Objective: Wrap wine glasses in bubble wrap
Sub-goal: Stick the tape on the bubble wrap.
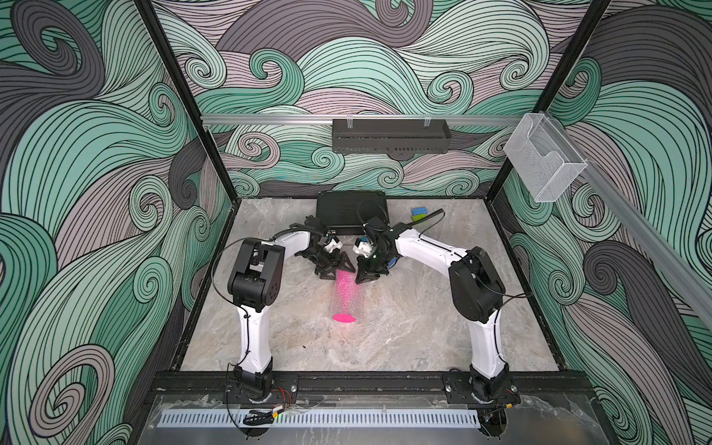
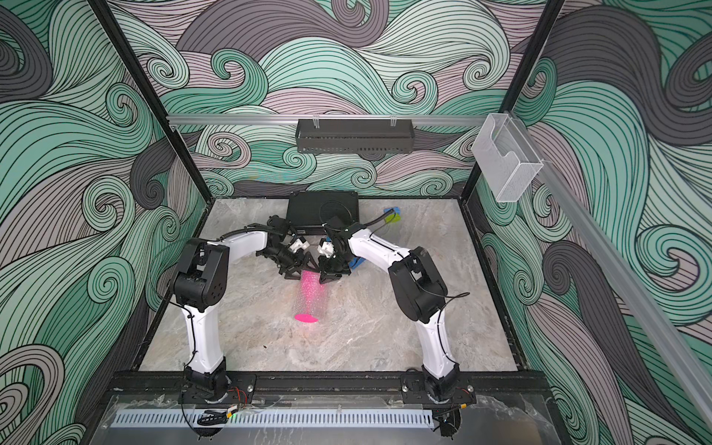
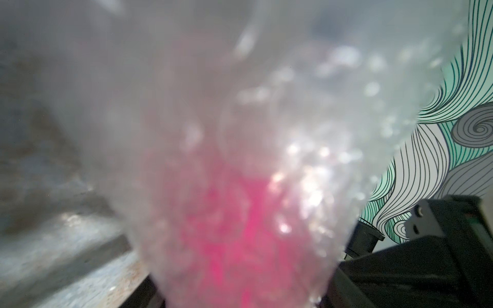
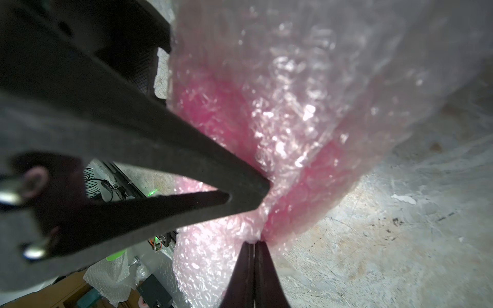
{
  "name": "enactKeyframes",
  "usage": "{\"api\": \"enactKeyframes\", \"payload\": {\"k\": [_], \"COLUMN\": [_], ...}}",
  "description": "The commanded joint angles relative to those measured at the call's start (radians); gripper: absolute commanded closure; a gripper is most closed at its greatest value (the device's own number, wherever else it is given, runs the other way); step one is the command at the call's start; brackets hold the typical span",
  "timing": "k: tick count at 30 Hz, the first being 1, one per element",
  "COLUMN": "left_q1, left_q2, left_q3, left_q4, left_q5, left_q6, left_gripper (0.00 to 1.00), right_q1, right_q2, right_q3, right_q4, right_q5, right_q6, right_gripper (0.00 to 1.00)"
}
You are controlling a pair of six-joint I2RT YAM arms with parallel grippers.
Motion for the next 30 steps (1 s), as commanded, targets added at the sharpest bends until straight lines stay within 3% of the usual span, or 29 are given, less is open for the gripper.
{"api": "enactKeyframes", "payload": {"k": [1,16,24,30], "left_q1": [-0.023,-0.026,-0.027,-0.027], "left_q2": [0.051,0.044,0.059,0.048], "left_q3": [-0.019,-0.033,-0.022,-0.027], "left_q4": [-0.063,-0.047,-0.058,-0.052], "left_q5": [-0.113,-0.096,-0.091,-0.091], "left_q6": [0.005,0.01,0.011,0.013], "left_gripper": [0.29,0.29,0.29,0.29], "right_q1": [0.008,-0.008,-0.002,-0.003], "right_q2": [0.012,-0.075,-0.018,-0.184], "right_q3": [-0.058,-0.156,-0.174,-0.23], "right_q4": [0.044,0.114,0.204,0.178], "right_q5": [0.016,0.023,-0.007,0.035], "right_q6": [0.015,0.035,0.061,-0.059], "right_gripper": [0.93,0.93,0.93,0.87]}}
